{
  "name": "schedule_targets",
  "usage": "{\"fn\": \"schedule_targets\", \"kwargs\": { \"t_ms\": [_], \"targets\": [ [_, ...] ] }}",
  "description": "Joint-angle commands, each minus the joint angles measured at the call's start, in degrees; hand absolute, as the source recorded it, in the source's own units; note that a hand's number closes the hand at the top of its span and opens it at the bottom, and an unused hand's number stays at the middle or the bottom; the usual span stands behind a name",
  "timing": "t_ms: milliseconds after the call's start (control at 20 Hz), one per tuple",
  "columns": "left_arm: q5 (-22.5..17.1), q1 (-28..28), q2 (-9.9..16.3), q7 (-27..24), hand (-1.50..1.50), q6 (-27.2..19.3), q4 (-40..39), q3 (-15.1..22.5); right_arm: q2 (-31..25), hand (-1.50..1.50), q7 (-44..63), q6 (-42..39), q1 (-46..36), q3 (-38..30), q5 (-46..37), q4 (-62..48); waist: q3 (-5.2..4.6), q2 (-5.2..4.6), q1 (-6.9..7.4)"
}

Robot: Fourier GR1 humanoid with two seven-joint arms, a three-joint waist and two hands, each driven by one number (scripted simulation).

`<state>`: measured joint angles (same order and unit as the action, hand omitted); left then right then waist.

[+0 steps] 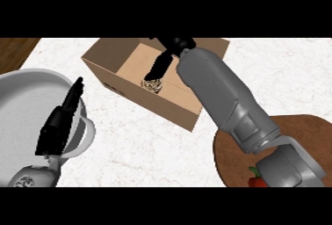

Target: Pick the cupcake from the cutting board and place it in the cardboard box

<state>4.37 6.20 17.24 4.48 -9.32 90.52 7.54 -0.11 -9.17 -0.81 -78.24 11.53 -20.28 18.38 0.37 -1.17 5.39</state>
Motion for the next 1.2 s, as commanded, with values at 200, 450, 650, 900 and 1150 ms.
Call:
{"fn": "schedule_targets", "kwargs": {
  "t_ms": [200, 450, 650, 900, 1150],
  "targets": [
    [-0.64, -0.83, 0.51, 2.38, 0.00, 0.87, -2.76, -1.33, 0.11, -1.50, -3.38, 7.48, -0.24, -11.21, 11.79, -0.19, -0.37, -0.50, -0.91],
    [-0.43, -0.67, 0.37, 1.49, 0.00, 0.37, -3.85, -2.37, -3.59, -1.50, -6.42, 2.57, -0.27, -18.76, 18.31, -1.66, -0.38, -0.71, -1.76],
    [0.37, -3.02, -0.50, 1.53, 0.00, 0.22, -2.44, -0.84, -8.47, -1.50, -7.48, 4.79, 0.08, -22.21, 20.05, -3.50, -0.37, -0.68, -1.57],
    [0.66, -4.28, -0.24, -0.20, 0.00, 0.50, -1.14, -0.85, -17.92, -1.50, -6.28, 1.45, -0.14, -25.32, 21.74, -6.05, -0.36, -0.92, -0.90],
    [0.55, -3.92, -0.52, 1.26, 0.00, 0.41, -1.52, -1.31, -24.29, -1.50, -10.59, -6.10, 3.48, -26.89, 22.81, -7.04, -0.28, -0.96, -1.10]
  ]
}}
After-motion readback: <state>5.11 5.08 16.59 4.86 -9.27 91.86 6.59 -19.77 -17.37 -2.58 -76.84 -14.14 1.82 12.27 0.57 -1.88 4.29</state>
